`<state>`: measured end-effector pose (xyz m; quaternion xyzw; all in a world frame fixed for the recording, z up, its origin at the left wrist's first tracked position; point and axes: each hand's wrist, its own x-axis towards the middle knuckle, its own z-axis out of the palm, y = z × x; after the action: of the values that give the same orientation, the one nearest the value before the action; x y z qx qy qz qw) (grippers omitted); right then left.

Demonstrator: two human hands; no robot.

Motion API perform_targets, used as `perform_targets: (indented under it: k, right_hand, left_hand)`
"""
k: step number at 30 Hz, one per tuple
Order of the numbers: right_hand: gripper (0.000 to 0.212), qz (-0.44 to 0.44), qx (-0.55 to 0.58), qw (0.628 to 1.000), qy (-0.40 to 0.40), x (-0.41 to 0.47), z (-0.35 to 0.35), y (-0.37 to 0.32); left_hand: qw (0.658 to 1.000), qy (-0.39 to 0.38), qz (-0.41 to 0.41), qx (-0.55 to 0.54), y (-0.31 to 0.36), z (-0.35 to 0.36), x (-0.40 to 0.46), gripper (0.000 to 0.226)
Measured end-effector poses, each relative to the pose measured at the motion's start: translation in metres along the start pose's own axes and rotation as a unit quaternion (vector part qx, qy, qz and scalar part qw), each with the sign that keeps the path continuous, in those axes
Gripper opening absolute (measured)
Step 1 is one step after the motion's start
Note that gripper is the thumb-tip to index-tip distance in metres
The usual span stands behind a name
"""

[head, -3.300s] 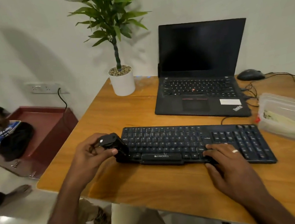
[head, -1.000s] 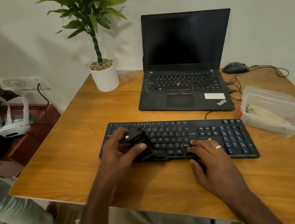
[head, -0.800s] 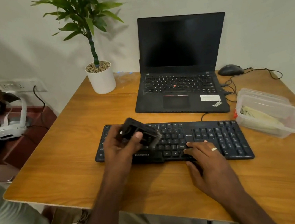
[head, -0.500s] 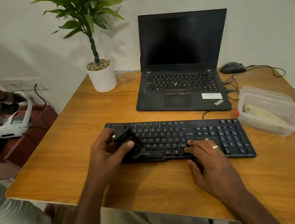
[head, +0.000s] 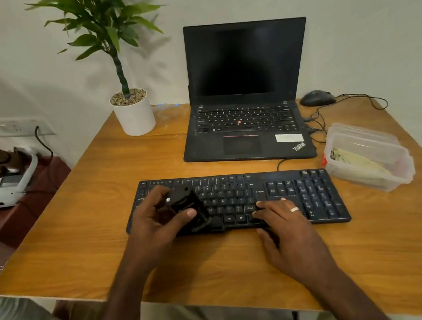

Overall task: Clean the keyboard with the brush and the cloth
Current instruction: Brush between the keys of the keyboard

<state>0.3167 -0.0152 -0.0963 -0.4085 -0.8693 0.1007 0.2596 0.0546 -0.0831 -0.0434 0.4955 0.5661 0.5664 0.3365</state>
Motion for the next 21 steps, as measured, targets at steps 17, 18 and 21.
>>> perform_targets:
  k: [17,18,21]
  right_hand:
    - [0.033,0.030,0.085,0.996,0.027,-0.001,-0.010,0.006]
    - [0.033,0.031,0.078,0.996,0.031,-0.002,-0.014,0.010]
    - [0.039,0.038,0.021,0.999,0.023,-0.010,-0.030,0.028]
  left_hand:
    - [0.998,-0.009,-0.010,-0.065,0.002,0.032,0.007,0.023]
    - [0.998,-0.031,-0.020,-0.056,0.002,0.037,0.007,0.024]
    - [0.997,-0.075,-0.021,-0.011,0.004,0.057,0.010,0.026]
